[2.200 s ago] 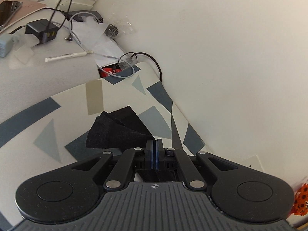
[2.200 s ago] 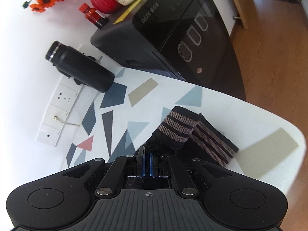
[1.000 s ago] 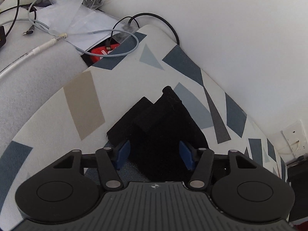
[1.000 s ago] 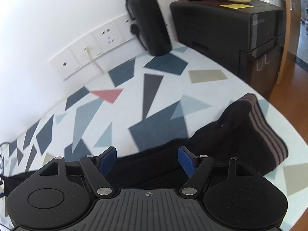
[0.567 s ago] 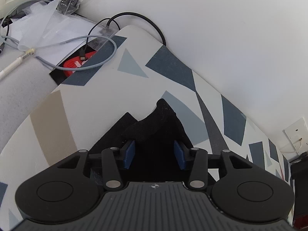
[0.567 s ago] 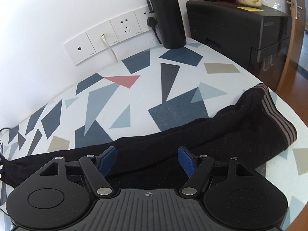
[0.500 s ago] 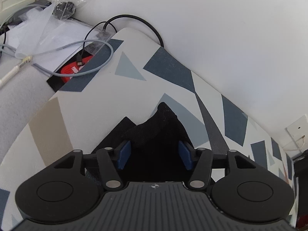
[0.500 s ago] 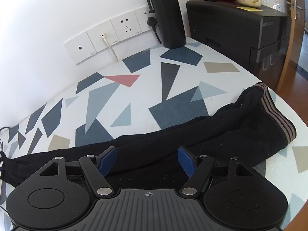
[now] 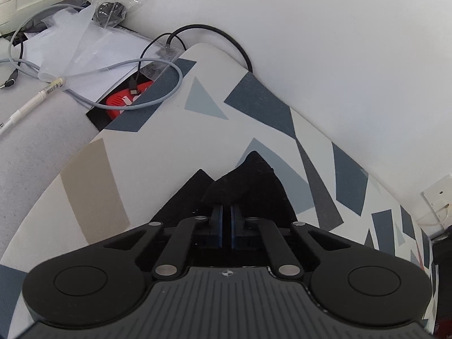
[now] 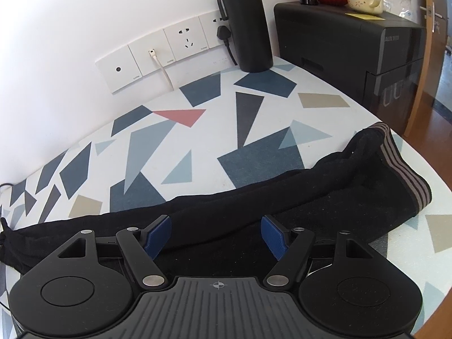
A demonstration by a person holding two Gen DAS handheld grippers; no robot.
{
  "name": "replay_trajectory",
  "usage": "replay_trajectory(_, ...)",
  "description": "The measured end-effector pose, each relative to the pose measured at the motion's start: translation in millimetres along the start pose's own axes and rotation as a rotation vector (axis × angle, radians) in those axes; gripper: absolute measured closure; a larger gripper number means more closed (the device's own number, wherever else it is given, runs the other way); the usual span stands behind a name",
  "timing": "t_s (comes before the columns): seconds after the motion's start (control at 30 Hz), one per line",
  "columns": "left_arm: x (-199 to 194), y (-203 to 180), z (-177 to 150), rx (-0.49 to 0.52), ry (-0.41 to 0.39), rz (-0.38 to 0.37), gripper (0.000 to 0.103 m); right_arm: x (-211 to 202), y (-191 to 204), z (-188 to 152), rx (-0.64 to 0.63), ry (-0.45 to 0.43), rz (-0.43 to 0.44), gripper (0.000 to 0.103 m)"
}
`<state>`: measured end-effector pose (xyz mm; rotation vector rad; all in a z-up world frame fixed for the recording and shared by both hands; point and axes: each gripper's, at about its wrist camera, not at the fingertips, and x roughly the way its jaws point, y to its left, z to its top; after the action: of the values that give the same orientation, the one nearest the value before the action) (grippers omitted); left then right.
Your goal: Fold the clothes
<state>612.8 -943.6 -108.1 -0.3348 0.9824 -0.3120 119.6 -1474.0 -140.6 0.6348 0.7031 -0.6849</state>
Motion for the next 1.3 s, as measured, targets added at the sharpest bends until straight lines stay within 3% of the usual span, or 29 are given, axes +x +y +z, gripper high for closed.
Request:
replay_trajectory(0.2, -46.1, 8.0, -4.6, -0.053, -0.071, -0.027, 0.099, 4.8, 8.5, 3.4, -0.030, 0.005, 0.016, 0.035)
replay_trajectory(0.27, -54.6, 14.3, -7.8, -0.035, -0.061, -0.026, 0.099, 7.4, 11.2, 4.3, -0.034, 0.007, 0.023, 0.035)
replay_trajectory(0.43, -28.0, 41.9, -23.5, -0.007, -0.005, 0.016, 0.098, 18.8, 21.8, 3.0, -0.056, 0.031, 0.030, 0.034)
replay_trajectory(0.5, -20.7, 41.2, -26.1, 0.015, 0.026, 0.061, 0.089, 21.3, 31.2, 1.4, -0.094, 0.036, 0.029, 0.034)
replay_trajectory(0.57, -25.4, 36.5, -26.8, 0.030, 0.017, 0.108, 0.071, 21.8, 43.3, -0.9, -0.158, 0.033, 0.027, 0.034)
replay_trajectory(0.63, -32.4, 28.3, -27.8, 0.080, -0.007, 0.086, 0.069, 22.0, 57.0, -4.6, -0.238, 0.028, 0.024, 0.034)
replay_trajectory(0.73, -39.1, -2.9, -34.2, 0.285, 0.001, 0.026, 0.069, 23.9, 77.0, -11.5, -0.357, 0.023, 0.011, 0.034)
replay_trajectory(0.87, -33.8, -46.4, -59.9, 0.525, 0.077, -0.041, 0.068, 30.1, 103.5, -23.6, -0.485, 0.013, 0.016, 0.026)
replay_trajectory(1.07, -17.8, -61.3, -72.1, 0.592, 0.092, -0.034, 0.064, 61.3, 140.2, -44.1, -0.646, 0.068, 0.029, 0.022)
replay_trajectory(1.3, -13.8, -65.6, -79.5, 0.678, 0.099, -0.039, 0.063, 85.0, 151.4, -35.3, -0.637, 0.079, 0.027, 0.020)
